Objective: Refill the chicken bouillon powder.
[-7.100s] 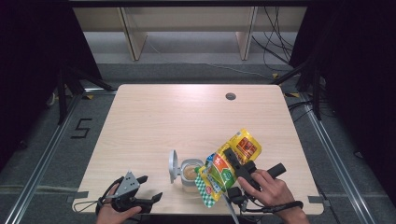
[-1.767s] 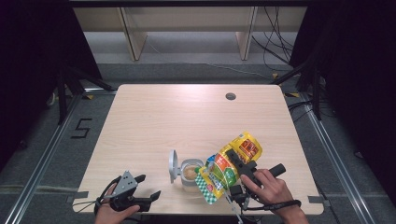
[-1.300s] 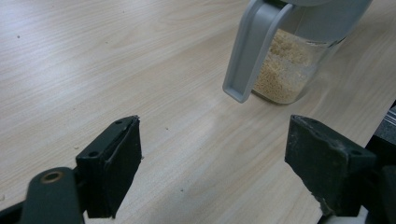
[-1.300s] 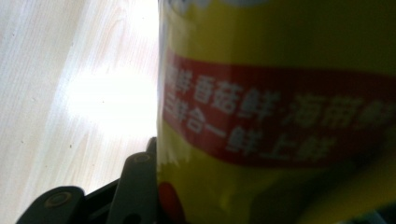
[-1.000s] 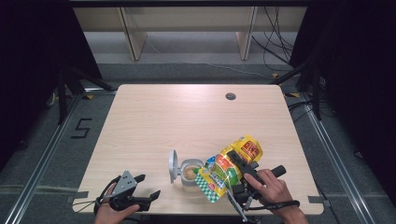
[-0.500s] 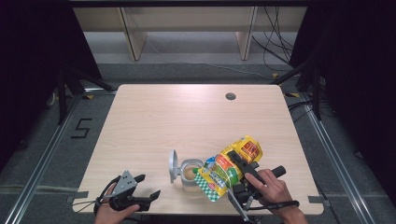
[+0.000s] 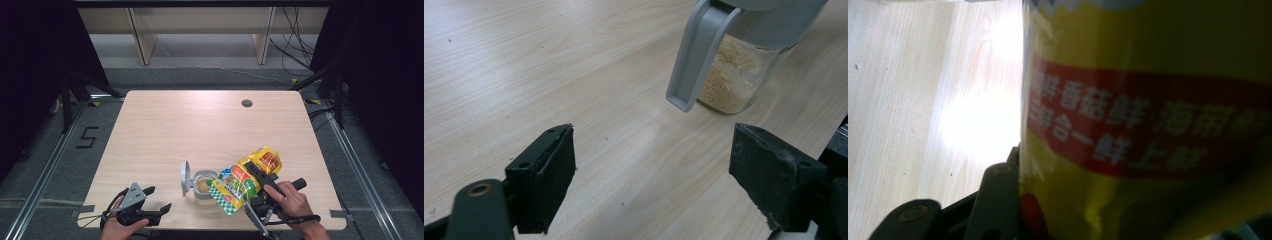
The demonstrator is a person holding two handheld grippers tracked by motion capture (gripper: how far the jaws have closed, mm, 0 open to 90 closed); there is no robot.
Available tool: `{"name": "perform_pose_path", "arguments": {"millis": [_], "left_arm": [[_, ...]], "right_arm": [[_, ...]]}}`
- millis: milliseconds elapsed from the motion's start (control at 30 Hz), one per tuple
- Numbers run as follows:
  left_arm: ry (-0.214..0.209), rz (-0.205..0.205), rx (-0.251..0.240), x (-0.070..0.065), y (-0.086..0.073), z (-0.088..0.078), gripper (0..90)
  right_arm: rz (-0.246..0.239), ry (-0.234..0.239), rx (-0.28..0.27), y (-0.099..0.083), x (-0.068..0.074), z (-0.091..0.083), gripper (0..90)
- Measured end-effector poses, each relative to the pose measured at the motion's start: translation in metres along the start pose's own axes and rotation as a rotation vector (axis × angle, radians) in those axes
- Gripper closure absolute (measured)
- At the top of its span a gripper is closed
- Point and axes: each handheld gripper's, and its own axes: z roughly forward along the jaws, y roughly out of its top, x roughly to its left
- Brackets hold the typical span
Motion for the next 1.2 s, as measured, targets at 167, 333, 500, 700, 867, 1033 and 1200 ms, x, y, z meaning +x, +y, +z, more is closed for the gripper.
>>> {"name": "perform_pose_path", "arguments": {"millis": [167, 333, 500, 700, 867, 1033, 1200], "left_arm": [[0.006, 0.042, 0.014, 0.003, 0.001, -0.001, 18.1], [0.009, 0.017, 0.012, 0.001, 0.000, -0.001, 18.1], [-0.004, 0.004, 0.001, 0.000, 0.000, 0.000, 18.1], [-0.004, 0.003, 0.001, 0.000, 0.000, 0.000, 18.1], [0.009, 0.019, 0.016, 0.001, 0.000, -0.001, 18.1], [-0.004, -0.005, -0.009, -0.001, 0.000, 0.000, 18.1], [0.000, 0.015, 0.001, 0.001, 0.000, 0.000, 18.1]], "right_arm": [[0.066, 0.013, 0.008, -0.005, 0.001, -0.001, 61.1], [0.122, 0.020, -0.007, -0.007, 0.002, -0.001, 61.3], [0.145, 0.028, -0.017, -0.009, 0.001, -0.001, 61.5], [0.193, 0.046, -0.028, -0.012, 0.001, 0.001, 61.8], [0.299, 0.066, -0.034, -0.016, 0.006, 0.003, 62.2], [0.313, 0.083, -0.043, -0.019, 0.007, 0.007, 62.7], [0.398, 0.118, -0.047, -0.022, 0.011, 0.009, 63.5]]}}
